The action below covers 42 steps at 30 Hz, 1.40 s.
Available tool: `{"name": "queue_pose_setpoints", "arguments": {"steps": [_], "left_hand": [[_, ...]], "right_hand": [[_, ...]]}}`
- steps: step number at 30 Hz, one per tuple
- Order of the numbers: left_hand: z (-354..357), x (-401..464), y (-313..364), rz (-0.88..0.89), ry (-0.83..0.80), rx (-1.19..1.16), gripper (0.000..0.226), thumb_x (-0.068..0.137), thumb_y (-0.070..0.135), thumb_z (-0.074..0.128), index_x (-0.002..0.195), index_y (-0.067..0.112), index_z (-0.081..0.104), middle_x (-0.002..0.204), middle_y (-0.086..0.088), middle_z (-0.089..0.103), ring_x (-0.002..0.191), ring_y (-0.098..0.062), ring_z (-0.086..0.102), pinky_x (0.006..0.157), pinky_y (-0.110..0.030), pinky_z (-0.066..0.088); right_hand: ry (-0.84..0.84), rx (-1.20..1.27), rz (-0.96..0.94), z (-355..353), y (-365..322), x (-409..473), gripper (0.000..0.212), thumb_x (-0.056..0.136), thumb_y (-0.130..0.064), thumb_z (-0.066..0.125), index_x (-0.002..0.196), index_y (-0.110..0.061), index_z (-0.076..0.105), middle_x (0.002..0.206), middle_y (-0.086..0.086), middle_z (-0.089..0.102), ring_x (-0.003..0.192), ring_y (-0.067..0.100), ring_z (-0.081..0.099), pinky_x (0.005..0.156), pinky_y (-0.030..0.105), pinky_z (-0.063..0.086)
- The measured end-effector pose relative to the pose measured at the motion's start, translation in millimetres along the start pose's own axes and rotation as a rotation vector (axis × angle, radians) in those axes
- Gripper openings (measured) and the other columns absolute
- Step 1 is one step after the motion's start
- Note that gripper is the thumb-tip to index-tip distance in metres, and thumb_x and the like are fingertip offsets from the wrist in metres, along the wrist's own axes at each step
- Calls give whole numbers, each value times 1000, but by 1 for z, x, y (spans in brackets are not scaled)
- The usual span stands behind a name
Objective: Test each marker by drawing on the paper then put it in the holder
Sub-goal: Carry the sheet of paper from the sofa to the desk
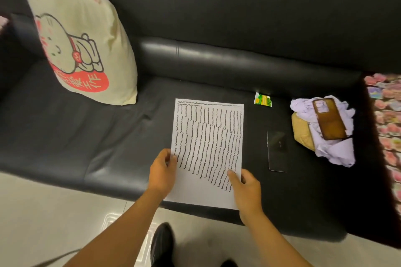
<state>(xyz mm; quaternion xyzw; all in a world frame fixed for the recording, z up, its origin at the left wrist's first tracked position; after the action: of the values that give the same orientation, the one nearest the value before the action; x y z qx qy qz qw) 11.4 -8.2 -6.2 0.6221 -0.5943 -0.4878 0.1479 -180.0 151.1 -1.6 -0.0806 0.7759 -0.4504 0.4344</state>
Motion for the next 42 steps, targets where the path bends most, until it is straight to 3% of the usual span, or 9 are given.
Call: {"name": "queue_pose_setpoints", "arguments": {"steps": [7, 12, 18, 21, 26, 30, 34, 37, 42], "left_hand": [[-95, -78, 59, -3, 170, -176, 8, 96, 29, 51, 93, 34, 57, 90, 11, 67, 81, -8, 64, 63, -15, 44], [-165, -142, 91, -43, 269, -253, 13, 94, 31, 55, 104, 29, 61, 93, 10, 69, 83, -9, 66, 64, -18, 48], [-238, -224, 99, -80, 460, -339, 10, 90, 37, 59, 89, 32, 67, 83, 19, 72, 74, 0, 67, 63, -18, 51], [-268, -258, 92, -127, 505, -364, 18, 90, 40, 57, 86, 26, 68, 80, 11, 72, 71, -5, 67, 61, -20, 49], [-332, -296, 70, -159, 539, -351, 31, 92, 37, 56, 72, 16, 67, 70, -3, 69, 61, -14, 63, 52, -23, 47], [-397, -319, 41, -188, 618, -367, 34, 92, 36, 57, 69, 13, 65, 64, -6, 66, 54, -13, 58, 48, -24, 44], [-457, -341, 8, -203, 709, -400, 36, 91, 37, 58, 65, 12, 63, 55, -3, 59, 45, -5, 48, 45, -22, 39], [-497, -352, -14, -232, 776, -412, 35, 91, 37, 58, 66, 13, 64, 58, -8, 62, 47, -9, 50, 47, -28, 41], [-554, -352, -50, -271, 857, -424, 33, 92, 35, 58, 70, 12, 64, 65, -11, 65, 54, -17, 57, 51, -31, 44]], "right_hand": [[-122, -34, -93, 3, -87, -82, 8, 98, -30, 62, 100, -27, 69, 92, -9, 77, 81, 4, 74, 54, 16, 56], [-221, -87, -171, 11, -143, -149, 9, 99, -29, 60, 100, -26, 69, 92, -5, 78, 80, 11, 76, 60, 24, 60], [-336, -141, -231, 33, -189, -225, 10, 100, -25, 59, 103, -23, 68, 95, -2, 77, 83, 12, 75, 71, 36, 64], [-366, -158, -256, 51, -205, -256, 10, 100, -25, 60, 102, -24, 69, 95, -2, 77, 83, 12, 76, 74, 40, 64], [-421, -220, -294, 103, -226, -308, 10, 99, -26, 61, 97, -29, 69, 90, -5, 78, 79, 9, 76, 68, 34, 64], [-497, -269, -322, 165, -235, -350, 9, 99, -26, 62, 95, -27, 70, 88, -3, 78, 82, 18, 76, 76, 48, 63], [-581, -284, -335, 230, -235, -391, 11, 99, -24, 62, 94, -25, 71, 88, -1, 78, 85, 23, 76, 78, 49, 63], [-641, -322, -353, 277, -236, -414, 14, 99, -24, 62, 88, -24, 71, 88, 7, 77, 86, 33, 74, 79, 58, 60], [-764, -414, -373, 357, -241, -434, 15, 100, -25, 60, 94, -15, 70, 94, 13, 76, 89, 35, 72, 82, 58, 59]]}}
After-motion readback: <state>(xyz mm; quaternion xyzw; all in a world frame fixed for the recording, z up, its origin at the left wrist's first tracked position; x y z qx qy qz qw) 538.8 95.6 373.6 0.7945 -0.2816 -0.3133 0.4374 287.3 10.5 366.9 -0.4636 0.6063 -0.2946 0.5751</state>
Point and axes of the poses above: each hand's wrist, its own x-axis towards the middle knuckle, its own z-axis out of the palm, y = z × x, the point moved 4 cm from there along x, towards the middle knuckle
